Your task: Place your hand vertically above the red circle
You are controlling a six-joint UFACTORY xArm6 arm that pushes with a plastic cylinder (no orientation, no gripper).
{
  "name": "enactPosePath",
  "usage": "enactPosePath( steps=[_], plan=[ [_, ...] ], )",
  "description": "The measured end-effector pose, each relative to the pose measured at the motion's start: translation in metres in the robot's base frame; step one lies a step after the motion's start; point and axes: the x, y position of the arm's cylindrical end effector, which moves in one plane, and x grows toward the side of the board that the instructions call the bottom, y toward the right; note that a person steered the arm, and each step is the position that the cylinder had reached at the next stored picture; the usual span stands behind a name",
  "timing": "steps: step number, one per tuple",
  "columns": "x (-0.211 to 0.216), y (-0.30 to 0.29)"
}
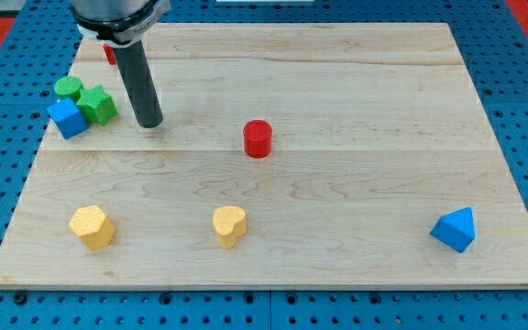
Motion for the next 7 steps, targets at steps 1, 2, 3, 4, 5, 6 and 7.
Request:
enactPosePath(
  steps=[1,2,3,4,5,6,7],
  plan=[
    [0.001,0.001],
    [0.001,0.001],
    [0.001,0.004],
    [0.001,0.023],
    [0.002,0.034],
    [-0.002,0.062],
    [-0.018,0.083]
  ],
)
